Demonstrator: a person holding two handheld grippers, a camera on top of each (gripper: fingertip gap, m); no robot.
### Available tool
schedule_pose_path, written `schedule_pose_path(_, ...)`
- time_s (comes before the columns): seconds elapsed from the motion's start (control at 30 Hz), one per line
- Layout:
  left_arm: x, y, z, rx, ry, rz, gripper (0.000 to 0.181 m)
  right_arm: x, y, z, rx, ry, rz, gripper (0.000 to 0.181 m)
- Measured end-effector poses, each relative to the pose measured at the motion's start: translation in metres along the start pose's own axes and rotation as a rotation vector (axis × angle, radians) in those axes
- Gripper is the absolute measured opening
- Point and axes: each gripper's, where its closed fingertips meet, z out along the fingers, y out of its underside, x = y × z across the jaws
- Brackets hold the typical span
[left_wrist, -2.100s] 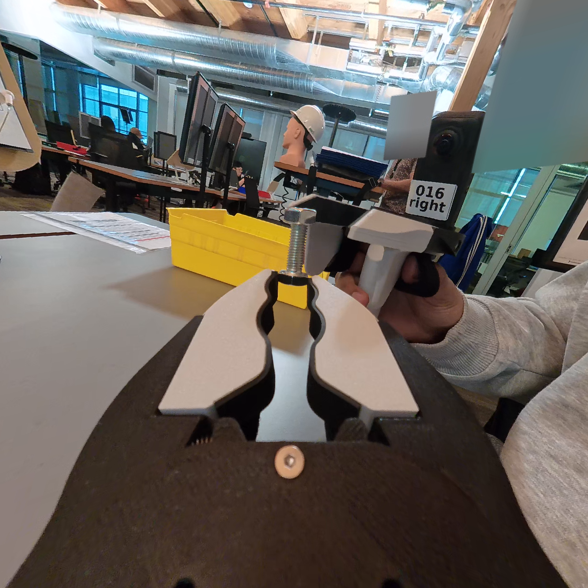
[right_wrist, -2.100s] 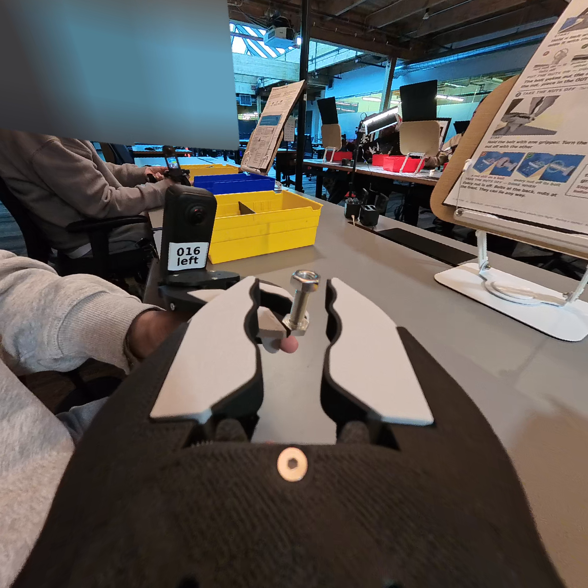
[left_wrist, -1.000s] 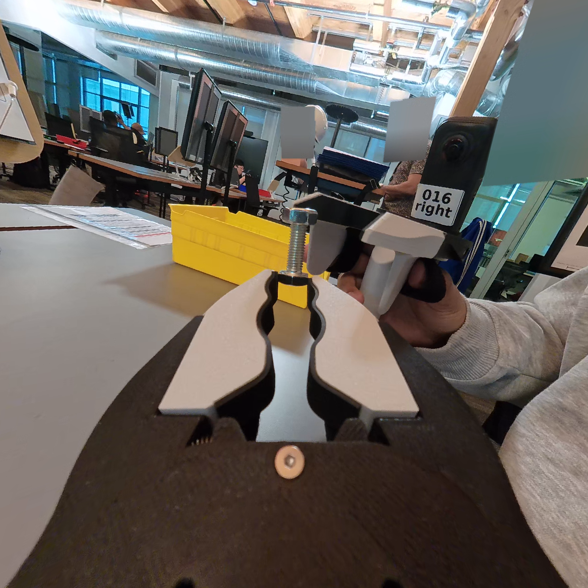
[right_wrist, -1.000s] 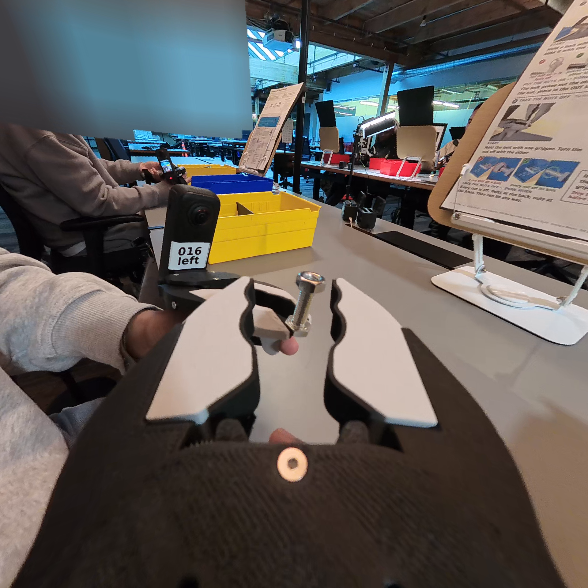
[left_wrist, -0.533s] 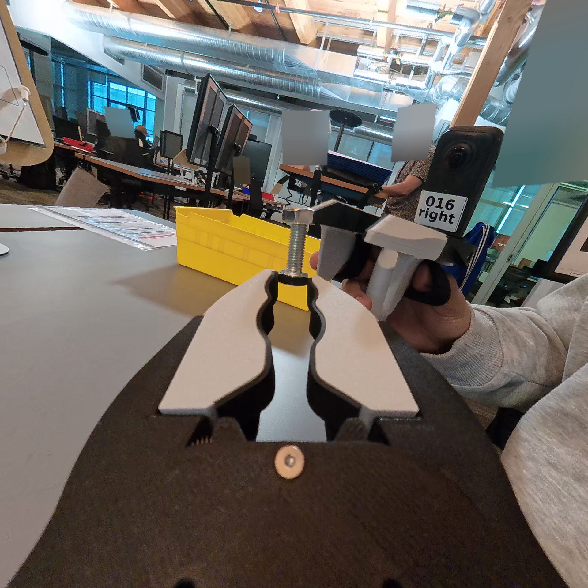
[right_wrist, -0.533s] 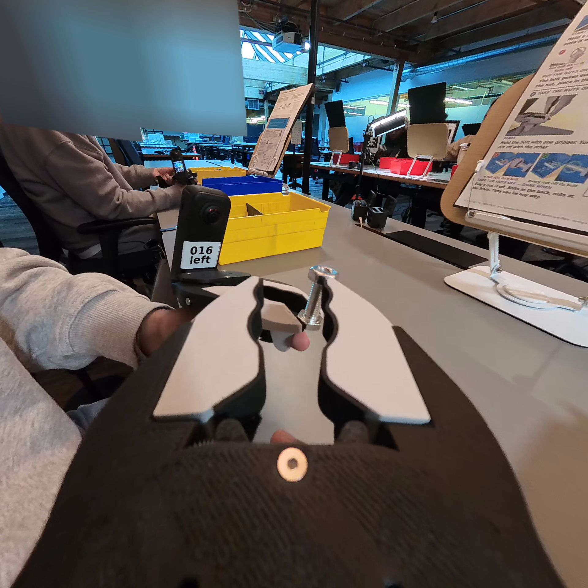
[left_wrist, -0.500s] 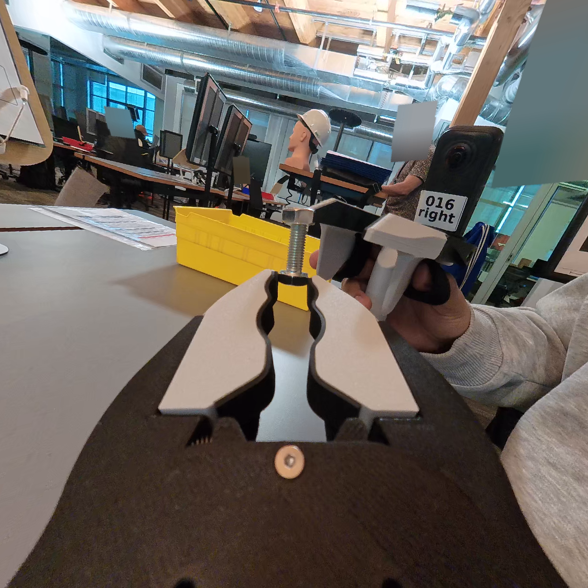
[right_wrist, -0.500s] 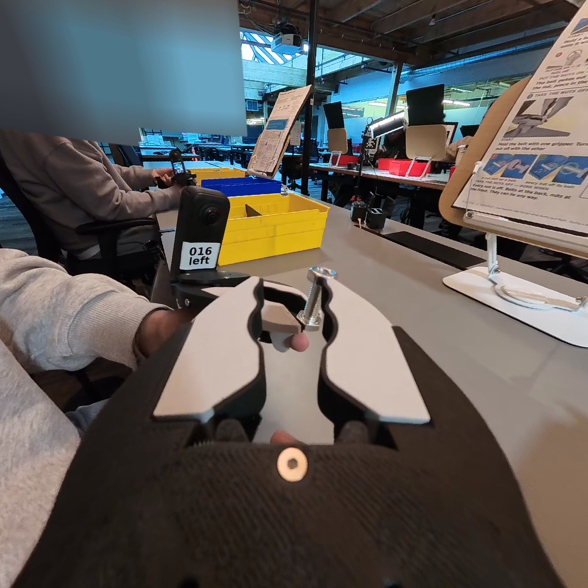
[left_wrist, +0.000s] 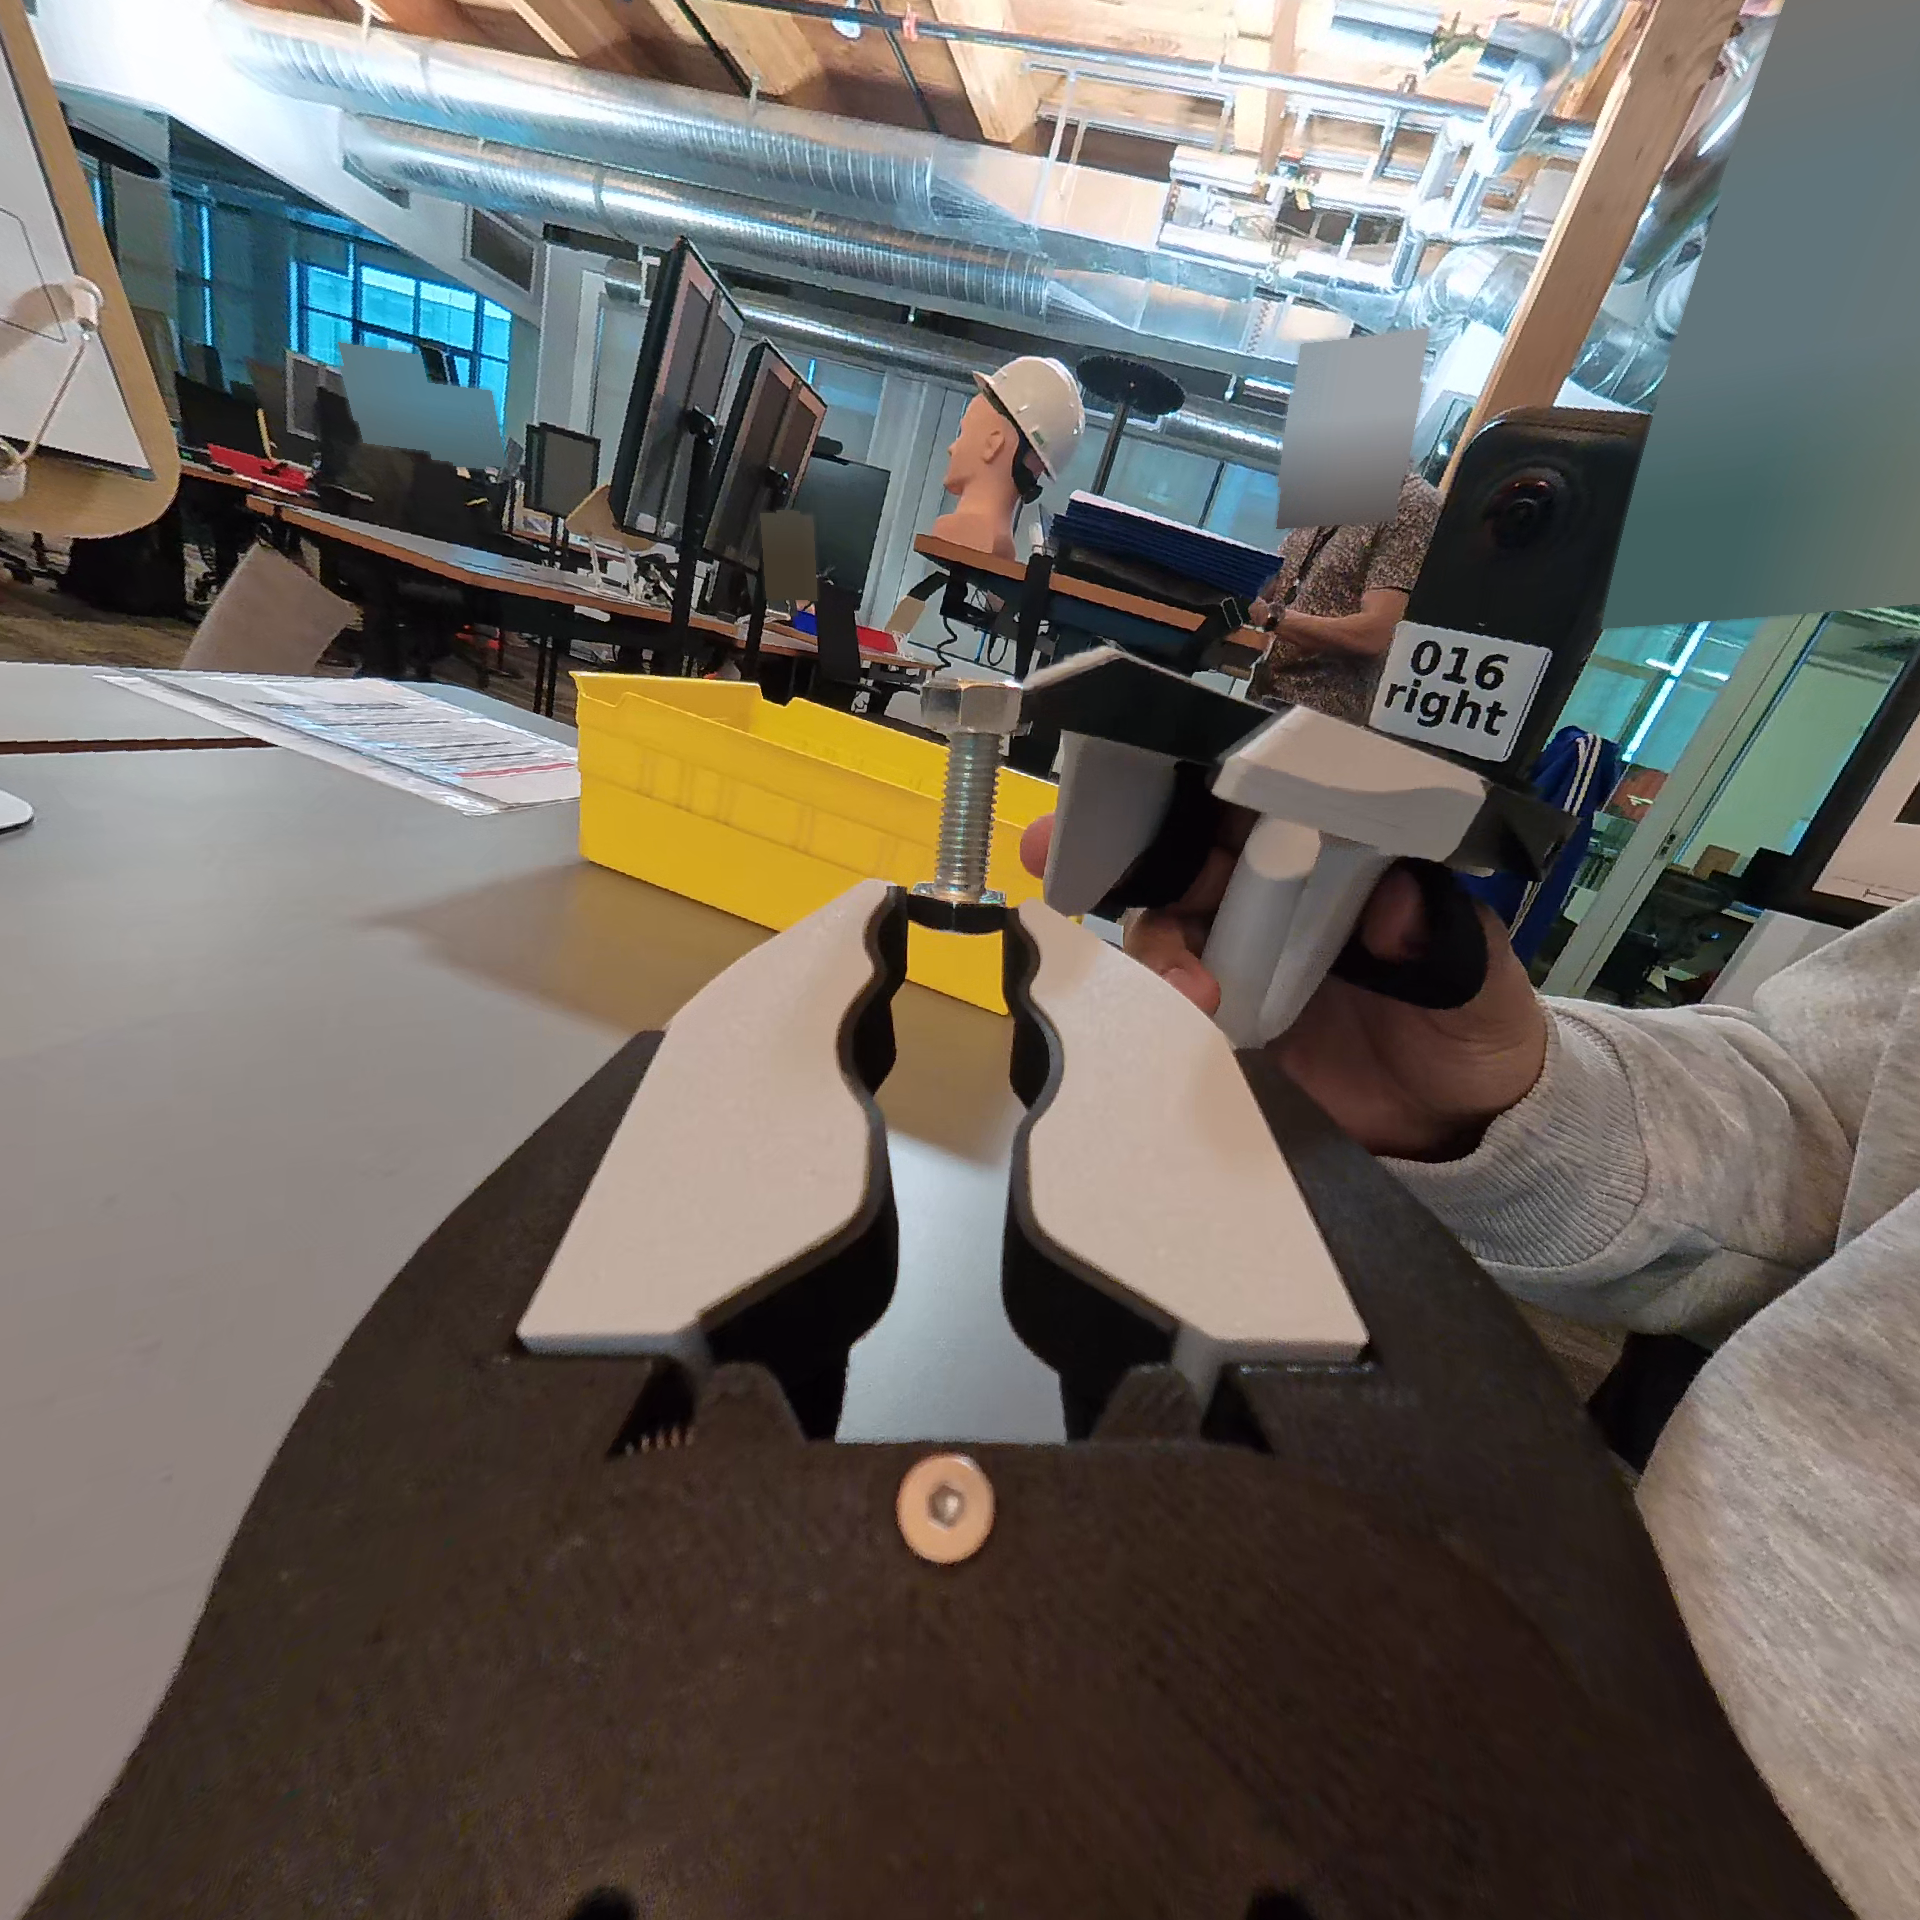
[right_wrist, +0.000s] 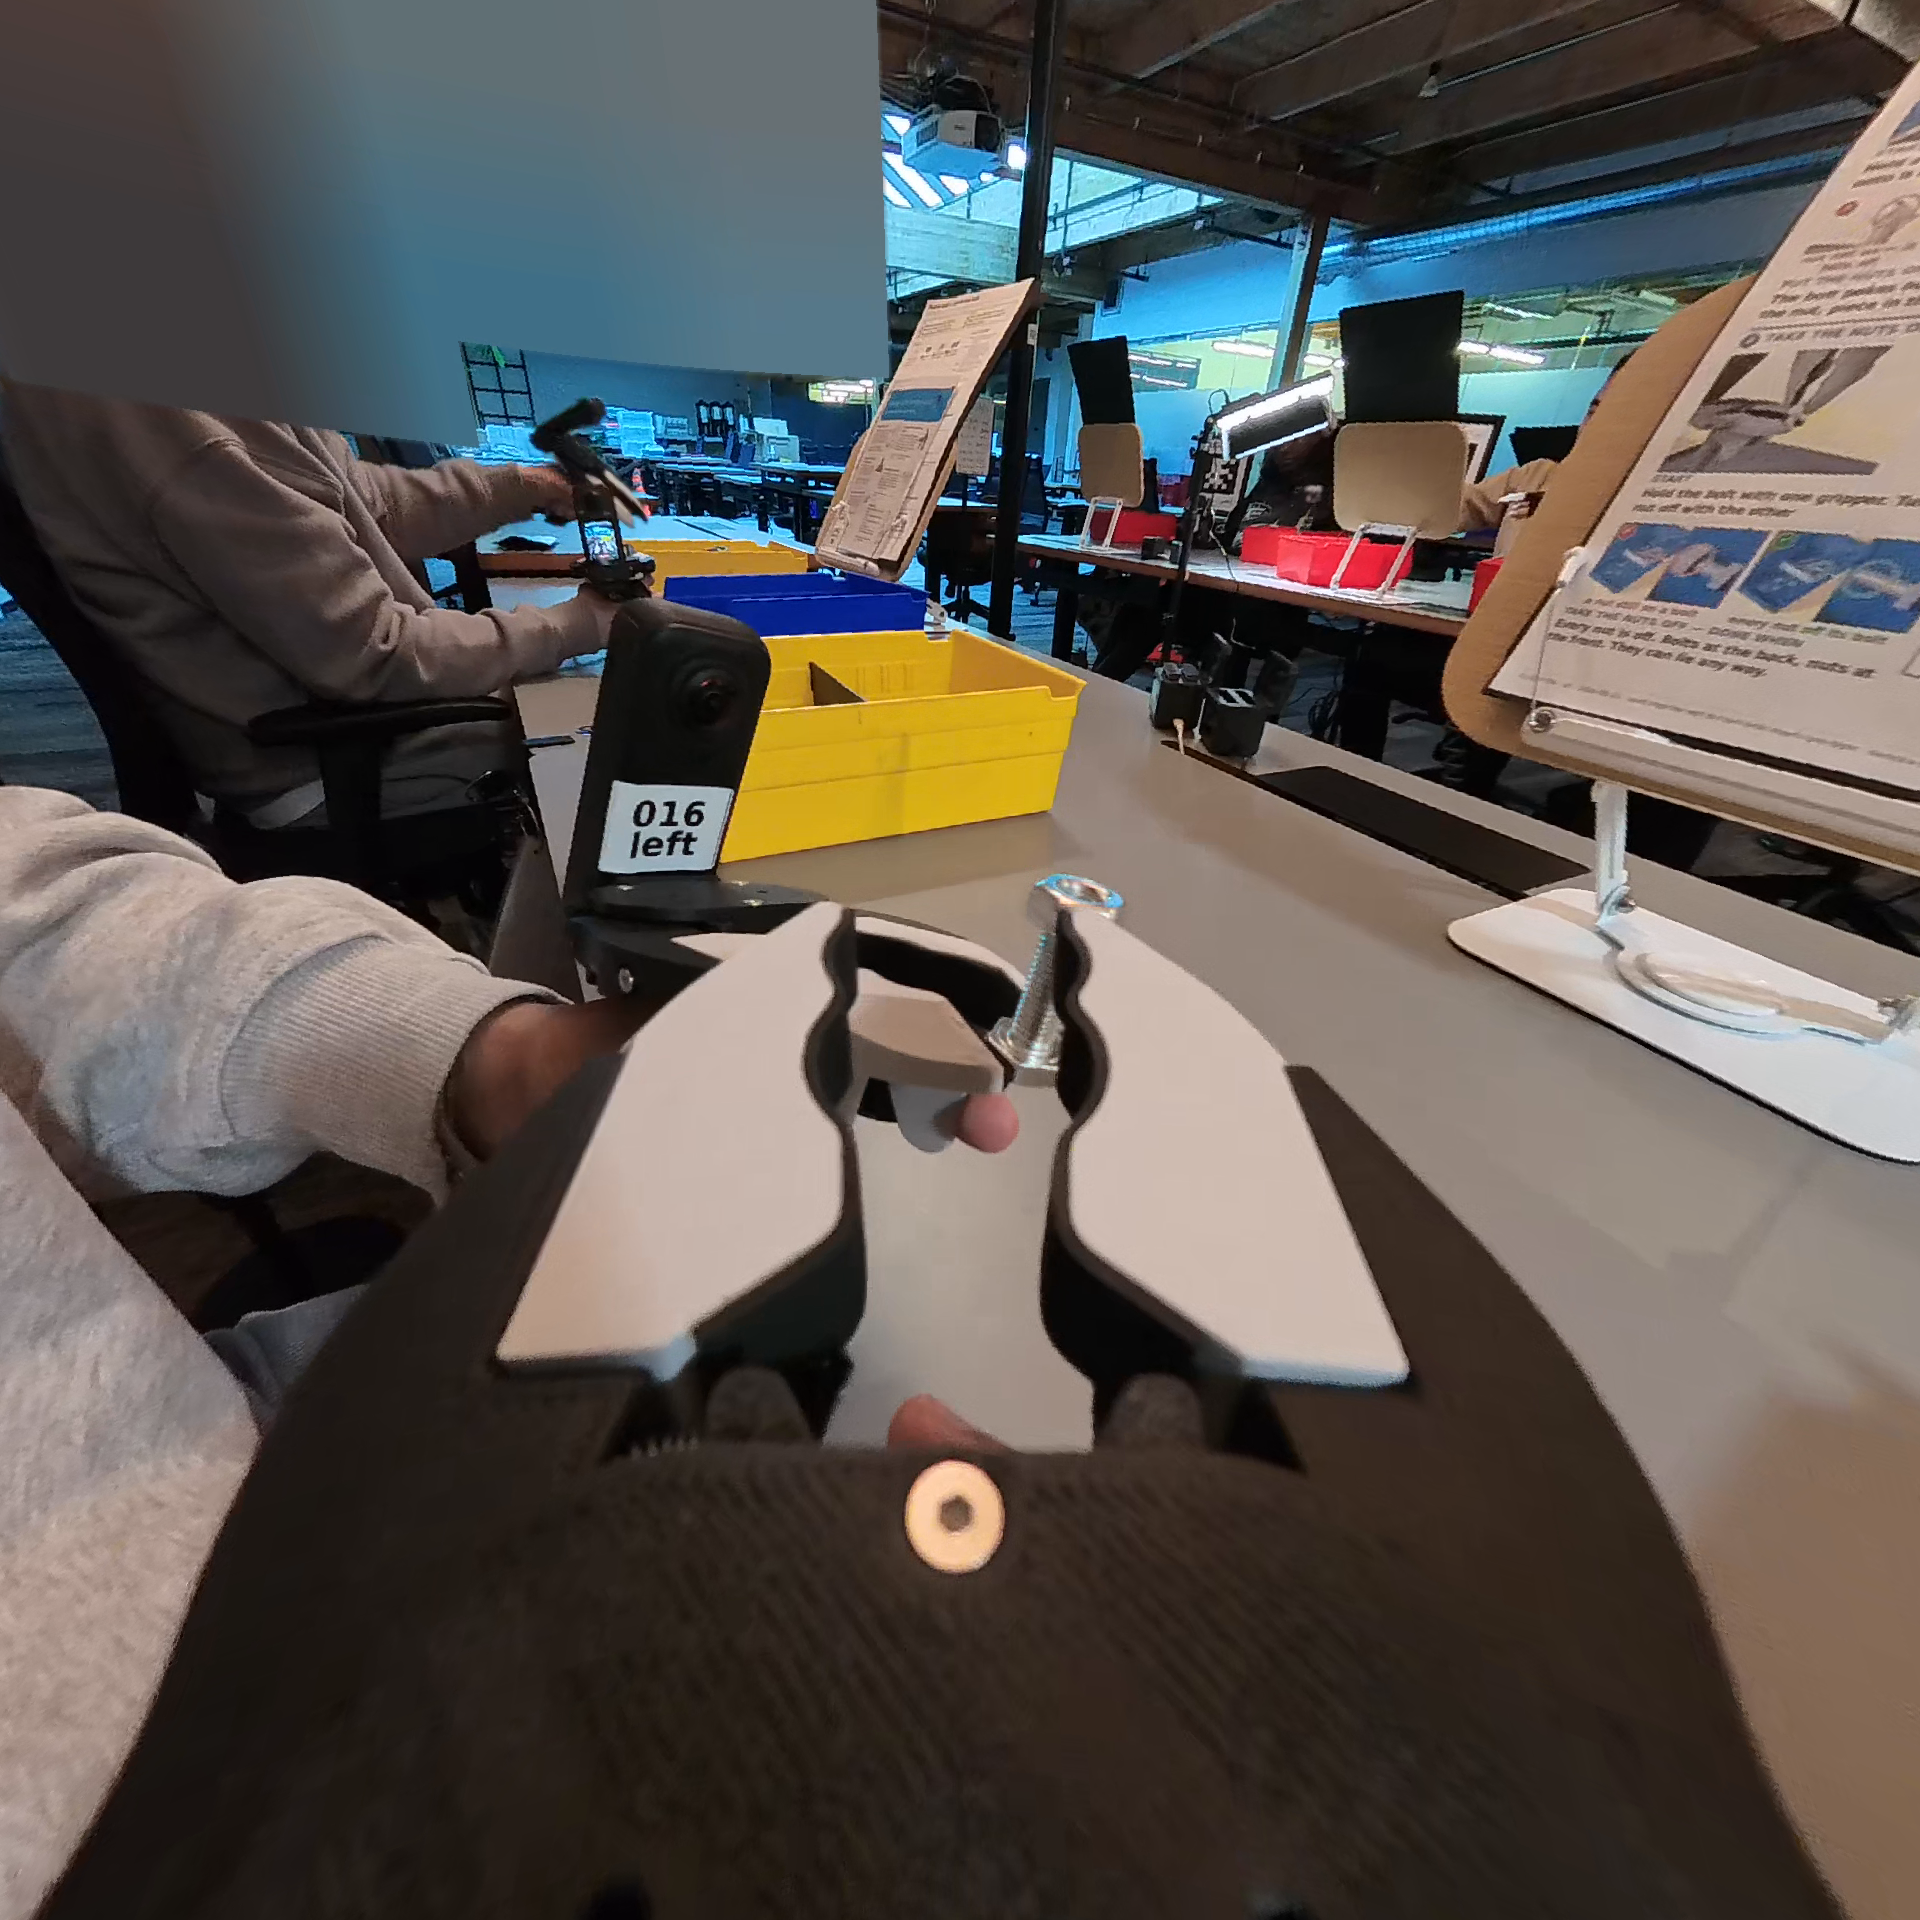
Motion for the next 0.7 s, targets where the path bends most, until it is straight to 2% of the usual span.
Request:
schedule_pose_path(0.1, 0.001, 0.0008, 0.0004, -0.004, 0.003, 0.003, 0.019, 0.0032, -0.0025, -0.0019, 0.011, 0.02, -0.005, 0.035)
schedule_pose_path(0.27, 0.0011, 0.0011, 0.0007, -0.005, 0.004, 0.004, 0.019, 0.0069, 0.0004, -0.0003, -0.001, 0.037, -0.002, 0.047)
schedule_pose_path(0.37, 0.0004, 0.0005, 0.0003, -0.002, 0.001, 0.002, 0.019, 0.0044, 0.002, 0.0009, -0.006, 0.026, -0.003, 0.047)
schedule_pose_path(0.53, 0.0, 0.0002, 0.0001, -0.001, 0.001, -0.001, 0.019, 0.0023, 0.0008, -0.0004, -0.002, 0.008, 0.001, 0.037)
schedule_pose_path(0.7, 0.0013, 0.0011, 0.0007, -0.005, 0.006, 0.001, 0.019, 0.0058, -0.0009, -0.0024, 0.008, 0.025, 0.005, 0.035)
